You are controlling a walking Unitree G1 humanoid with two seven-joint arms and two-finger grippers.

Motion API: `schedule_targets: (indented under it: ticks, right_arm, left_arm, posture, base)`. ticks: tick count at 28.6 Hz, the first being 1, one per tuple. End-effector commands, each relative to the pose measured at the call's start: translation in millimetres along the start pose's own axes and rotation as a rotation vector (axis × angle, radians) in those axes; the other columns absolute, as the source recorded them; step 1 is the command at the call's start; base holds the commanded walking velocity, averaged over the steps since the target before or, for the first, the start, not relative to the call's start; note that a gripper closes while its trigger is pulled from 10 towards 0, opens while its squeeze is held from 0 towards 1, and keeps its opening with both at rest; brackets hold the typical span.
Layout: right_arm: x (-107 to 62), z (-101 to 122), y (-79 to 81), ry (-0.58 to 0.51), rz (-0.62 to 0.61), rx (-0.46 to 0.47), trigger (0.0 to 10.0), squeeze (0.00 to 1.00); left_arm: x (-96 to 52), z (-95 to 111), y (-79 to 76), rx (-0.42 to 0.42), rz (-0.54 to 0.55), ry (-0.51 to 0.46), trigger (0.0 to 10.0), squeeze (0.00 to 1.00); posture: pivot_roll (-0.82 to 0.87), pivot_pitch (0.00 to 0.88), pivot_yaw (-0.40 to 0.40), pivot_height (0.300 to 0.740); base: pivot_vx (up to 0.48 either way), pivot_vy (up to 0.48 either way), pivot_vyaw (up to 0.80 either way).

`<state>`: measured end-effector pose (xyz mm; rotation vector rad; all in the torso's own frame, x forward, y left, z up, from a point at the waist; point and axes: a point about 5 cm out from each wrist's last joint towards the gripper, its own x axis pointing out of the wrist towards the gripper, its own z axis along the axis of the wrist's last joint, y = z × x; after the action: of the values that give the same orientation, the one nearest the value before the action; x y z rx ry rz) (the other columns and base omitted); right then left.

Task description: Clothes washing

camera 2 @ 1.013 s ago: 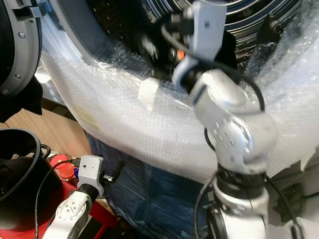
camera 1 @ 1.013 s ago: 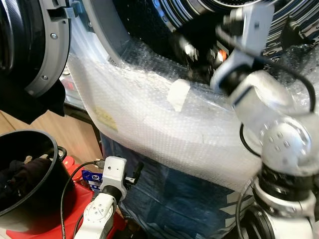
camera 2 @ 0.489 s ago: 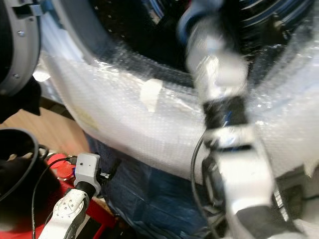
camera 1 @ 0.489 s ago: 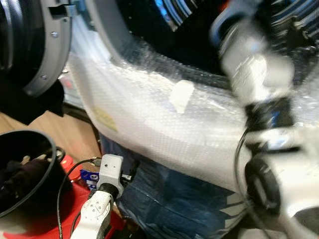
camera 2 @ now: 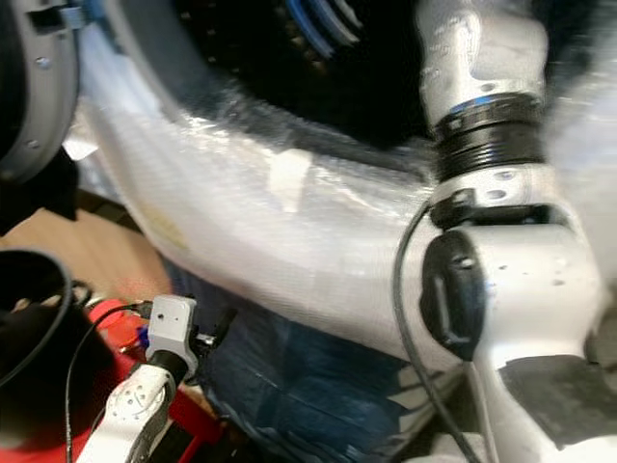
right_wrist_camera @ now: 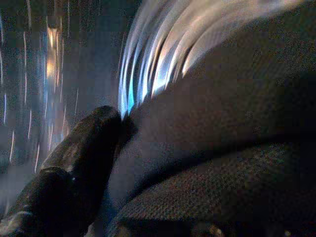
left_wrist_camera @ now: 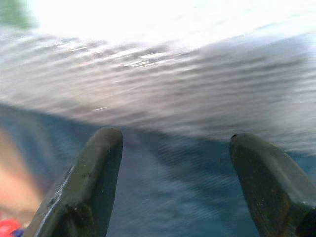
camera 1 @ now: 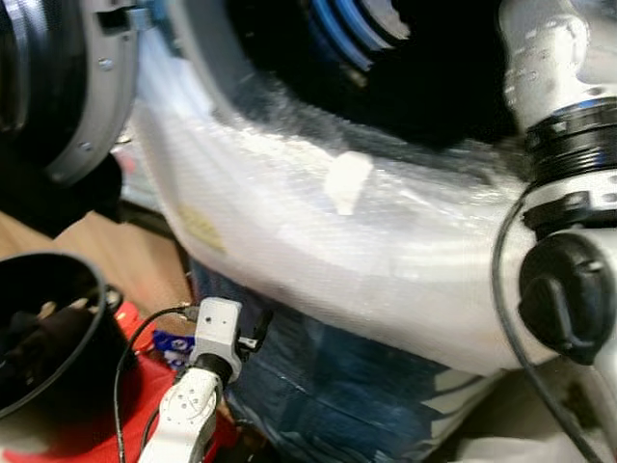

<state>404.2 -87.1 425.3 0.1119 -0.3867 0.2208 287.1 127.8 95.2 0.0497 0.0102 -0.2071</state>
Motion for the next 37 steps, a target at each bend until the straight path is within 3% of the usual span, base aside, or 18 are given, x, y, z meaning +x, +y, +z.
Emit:
schedule_targets:
  ticks: [1, 4, 7, 9, 11, 13, 15, 16, 17, 20, 25, 32, 37]
  right_arm:
    - [-1.9, -32, 1.4, 0.128, 0.005, 0.039, 10.0, 0.00]
    - [-0.8, -30, 4.4, 0.143, 0.025, 0.059, 10.0, 0.00]
    - [3.3, 37, -9.5, -0.112, -0.041, 0.007, 10.0, 0.00]
    - [1.0, 64, -15.6, -0.226, -0.080, -0.021, 10.0, 0.00]
    - [-4.6, 96, -21.5, -0.362, -0.106, 0.009, 10.0, 0.00]
    - [-3.8, 93, -19.8, -0.343, -0.090, 0.017, 10.0, 0.00]
    - [0.2, 70, -14.3, -0.241, -0.057, 0.001, 10.0, 0.00]
    - [3.0, 38, -9.1, -0.101, -0.035, 0.020, 10.0, 0.00]
    - [2.7, 19, -4.3, -0.030, -0.008, 0.038, 10.0, 0.00]
    - [0.8, 1, 0.2, 0.013, 0.007, 0.067, 10.0, 0.00]
    - [-9.6, -6, -1.1, 0.027, 0.002, 0.077, 10.0, 0.00]
    - [-35.4, 24, -15.5, -0.037, -0.035, 0.103, 10.0, 0.00]
    - [-67.4, 4, -16.1, 0.081, -0.051, 0.093, 10.0, 0.00]
  left_arm:
    - [-3.1, -5, 0.9, 0.015, 0.001, 0.015, 10.0, 0.00]
    - [-2.8, -5, 0.8, 0.015, -0.001, 0.017, 10.0, 0.00]
    - [-1.9, -4, 1.5, 0.016, -0.003, 0.014, 10.0, 0.00]
    - [-1.7, -4, 1.6, 0.017, -0.004, 0.012, 10.0, 0.00]
    - [-1.3, -3, 1.7, 0.017, -0.004, 0.009, 10.0, 0.00]
    - [-1.1, -3, 1.2, 0.016, -0.003, 0.010, 10.0, 0.00]
    - [-1.1, -3, 0.0, 0.015, -0.006, 0.010, 10.0, 0.00]
    - [-1.4, -3, -1.2, 0.014, -0.009, 0.012, 10.0, 0.00]
    - [-1.8, -4, -1.7, 0.013, -0.010, 0.013, 10.0, 0.00]
    - [-2.8, -4, -1.6, 0.012, -0.010, 0.015, 10.0, 0.00]
    - [-4.6, -5, -1.8, 0.011, -0.010, 0.019, 10.0, 0.00]
    - [-2.1, -7, -4.2, 0.012, -0.022, 0.028, 10.0, 0.00]
    - [-1.6, -8, -4.6, 0.006, -0.022, 0.032, 10.0, 0.00]
  posture:
    - [0.00, 0.091, -0.052, 0.740]
    - [0.00, 0.092, -0.046, 0.740]
    - [0.00, 0.092, -0.045, 0.740]
    - [0.00, 0.093, -0.045, 0.740]
    - [-0.01, 0.094, -0.045, 0.740]
    - [-0.01, 0.095, -0.045, 0.740]
    - [-0.01, 0.096, -0.045, 0.740]
    - [-0.01, 0.096, -0.045, 0.740]
    - [-0.01, 0.100, -0.045, 0.740]
    - [-0.01, 0.106, -0.043, 0.740]
    - [-0.02, 0.110, -0.040, 0.740]
    - [-0.03, 0.118, -0.043, 0.740]
    - [-0.05, 0.124, -0.049, 0.740]
  base:
    - [0.000, 0.000, 0.00]
    - [0.000, 0.000, 0.00]
    - [0.000, 0.000, 0.00]
    - [0.000, 0.000, 0.00]
    - [0.000, 0.000, 0.00]
    - [0.000, 0.000, 0.00]
    - [0.000, 0.000, 0.00]
    - [0.000, 0.000, 0.00]
    - [0.000, 0.000, 0.00]
    - [0.000, 0.000, 0.00]
    - [0.000, 0.000, 0.00]
    - [0.000, 0.000, 0.00]
    - [0.000, 0.000, 0.00]
